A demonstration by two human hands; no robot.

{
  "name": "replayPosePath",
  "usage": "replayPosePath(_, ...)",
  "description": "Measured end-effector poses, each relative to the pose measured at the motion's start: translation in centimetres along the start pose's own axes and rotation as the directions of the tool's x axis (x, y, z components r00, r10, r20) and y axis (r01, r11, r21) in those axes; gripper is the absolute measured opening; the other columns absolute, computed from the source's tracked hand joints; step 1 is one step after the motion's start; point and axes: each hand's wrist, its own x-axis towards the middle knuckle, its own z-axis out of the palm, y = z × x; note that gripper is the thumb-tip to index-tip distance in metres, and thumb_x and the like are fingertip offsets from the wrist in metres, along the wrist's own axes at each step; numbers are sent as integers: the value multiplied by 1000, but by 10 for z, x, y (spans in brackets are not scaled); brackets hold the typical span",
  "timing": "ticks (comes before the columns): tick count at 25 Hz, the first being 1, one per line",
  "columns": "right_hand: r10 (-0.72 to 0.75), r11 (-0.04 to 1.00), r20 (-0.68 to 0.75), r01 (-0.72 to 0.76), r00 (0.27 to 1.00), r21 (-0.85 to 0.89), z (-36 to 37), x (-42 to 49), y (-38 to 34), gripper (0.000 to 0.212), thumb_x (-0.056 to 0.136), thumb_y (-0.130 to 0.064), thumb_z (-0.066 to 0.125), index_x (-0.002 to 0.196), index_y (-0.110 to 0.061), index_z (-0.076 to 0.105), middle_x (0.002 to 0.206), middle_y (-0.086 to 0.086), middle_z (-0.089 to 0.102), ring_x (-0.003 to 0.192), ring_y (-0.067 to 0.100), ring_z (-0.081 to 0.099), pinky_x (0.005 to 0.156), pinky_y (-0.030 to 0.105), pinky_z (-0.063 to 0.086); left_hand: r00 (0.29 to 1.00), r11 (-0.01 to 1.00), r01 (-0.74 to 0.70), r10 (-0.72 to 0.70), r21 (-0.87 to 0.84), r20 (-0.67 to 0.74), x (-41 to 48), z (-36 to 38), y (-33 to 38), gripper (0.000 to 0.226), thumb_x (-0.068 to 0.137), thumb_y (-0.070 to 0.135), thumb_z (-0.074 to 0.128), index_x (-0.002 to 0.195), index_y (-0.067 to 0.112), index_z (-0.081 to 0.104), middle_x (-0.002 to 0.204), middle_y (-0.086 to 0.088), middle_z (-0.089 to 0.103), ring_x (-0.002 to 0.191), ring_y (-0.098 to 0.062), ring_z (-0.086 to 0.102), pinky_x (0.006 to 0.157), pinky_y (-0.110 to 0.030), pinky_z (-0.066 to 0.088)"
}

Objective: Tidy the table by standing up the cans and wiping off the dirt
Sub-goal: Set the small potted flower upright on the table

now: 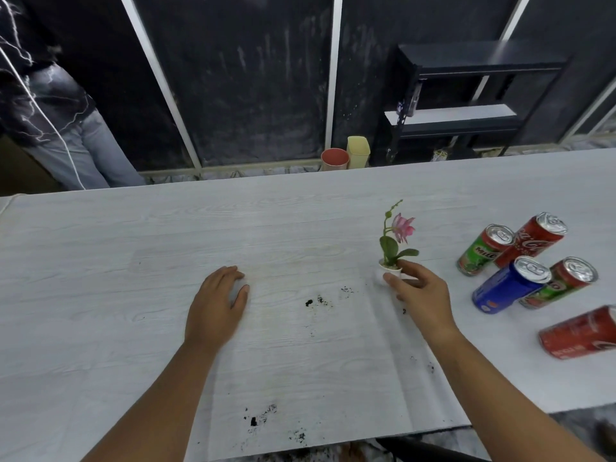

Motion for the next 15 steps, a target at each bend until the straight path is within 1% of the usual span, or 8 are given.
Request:
replayPosePath(2,-14,998,-135,6,991,-60,-19,22,1,25,83,-34,91,104,-42,80,98,-15,81,88,7,76,74,25,58,1000,1000,-1,1,10,-7,2,2,1,38,106,57,52,132,32,64,148,13,61,143,-10,52,115,-32,45)
replayPosePath(4,-14,995,-221,-8,975,-96,-31,39,4,20,83,-35,89,99,-41,79,95,-12,81,90,8,74,76,27,55,1000,1000,7,-6,17,-8,1,2,3,38,106,58,53,131,32,64,146,14,61,143,-10,52,113,-30,44)
replayPosePath(8,-27,995,-269,1,963,-98,-37,59,11,22,86,-32,88,102,-36,74,99,-12,80,95,6,74,75,22,52,1000,1000,12,-11,20,-3,1,0,5,39,105,58,53,132,31,64,147,13,61,142,-10,52,113,-29,43)
replayPosePath(10,-35,997,-276,13,961,-80,-37,63,14,29,86,-32,89,110,-33,72,104,-12,79,99,9,73,82,23,53,1000,1000,4,-4,17,-5,1,-1,6,39,106,58,53,131,31,64,146,13,61,142,-10,52,112,-29,43)
replayPosePath(12,-32,998,-284,15,958,-61,-38,64,15,40,86,-34,90,118,-31,66,107,-15,77,102,8,72,85,24,53,1000,1000,-5,6,14,-5,2,-1,7,39,105,58,53,131,31,64,145,13,61,141,-11,53,112,-29,44)
replayPosePath(13,-27,999,-281,13,959,-50,-38,64,14,46,86,-32,90,123,-31,63,109,-16,76,104,5,71,86,24,53,1000,1000,-4,4,13,-3,2,0,7,38,105,58,53,131,31,64,145,13,61,141,-10,53,112,-30,44)
replayPosePath(15,-27,999,-271,17,962,-40,-40,60,14,58,88,-26,89,135,-29,56,118,-11,73,107,5,70,91,28,55,1000,1000,12,-12,7,-2,1,0,6,38,104,59,53,130,34,64,146,15,61,142,-9,52,111,-30,45)
